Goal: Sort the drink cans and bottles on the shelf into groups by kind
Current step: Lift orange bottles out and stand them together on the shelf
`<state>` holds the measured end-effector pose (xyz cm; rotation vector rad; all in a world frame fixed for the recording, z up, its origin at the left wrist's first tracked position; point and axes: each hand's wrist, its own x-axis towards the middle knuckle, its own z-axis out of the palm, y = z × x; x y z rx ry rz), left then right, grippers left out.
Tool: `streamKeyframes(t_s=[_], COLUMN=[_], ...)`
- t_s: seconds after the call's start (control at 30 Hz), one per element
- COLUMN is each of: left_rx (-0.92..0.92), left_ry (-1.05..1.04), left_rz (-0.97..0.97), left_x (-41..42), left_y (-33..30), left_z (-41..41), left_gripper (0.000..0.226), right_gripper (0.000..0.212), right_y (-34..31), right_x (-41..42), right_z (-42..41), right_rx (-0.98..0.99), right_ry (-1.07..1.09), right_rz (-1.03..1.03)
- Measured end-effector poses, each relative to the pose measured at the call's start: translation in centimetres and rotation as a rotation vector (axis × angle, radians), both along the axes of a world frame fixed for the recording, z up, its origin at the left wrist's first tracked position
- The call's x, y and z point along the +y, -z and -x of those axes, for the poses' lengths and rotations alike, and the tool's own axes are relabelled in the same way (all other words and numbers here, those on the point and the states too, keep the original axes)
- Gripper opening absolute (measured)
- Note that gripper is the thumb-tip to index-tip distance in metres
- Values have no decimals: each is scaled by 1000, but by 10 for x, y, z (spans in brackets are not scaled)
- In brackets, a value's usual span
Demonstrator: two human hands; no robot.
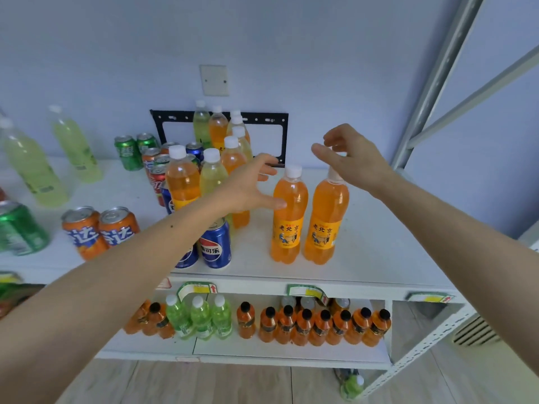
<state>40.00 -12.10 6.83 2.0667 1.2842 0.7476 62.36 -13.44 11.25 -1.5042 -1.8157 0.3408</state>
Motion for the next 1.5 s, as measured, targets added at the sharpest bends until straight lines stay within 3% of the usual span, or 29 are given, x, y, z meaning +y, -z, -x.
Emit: streamKeyframes(t_s=[0.2,0.3,0.37,0.47,0.6,0.73,0.87,1.0,1.23,1.3,1.5], left_rx=[-102,-129,-105,-48,-54,-7,-4,-50,-137,-141,-119], left_ry=[-197,-318,-384,-487,-395,-238,-103,-128,-272,-301,-318], left_rz=[-247,-348,-364,-277,87,232,215,180,149,123,-43], left_x=[-12,-6,3,24,50,66,75,77,71,67,56], left_y=[-39,-44,-42,-34,-21,-1,13,14,-22,-47,-125], left_z=[53,88,110,137,166,172,177,178,186,186,170], left_gripper=[71,60,62,83,106,99,81,67,46,43,53], right_gripper=[46,53,60,68,66,60,54,26,22,32,41], right_y=[-29,-37,-40,-38,-28,-18,-10,-7,-20,-35,-98], right_x=[23,42,59,86,114,130,140,146,145,144,133], right_z=[43,72,90,116,143,161,165,163,154,147,119], right_rx=[-51,-84,-98,-154,-243,-356,-419,-418,-419,-367,-285], right_ry=[-155,-224,-246,-256,-255,-265,-263,-267,-291,-288,-281], right_rz=[-49,32,142,296,387,459,469,408,302,283,177])
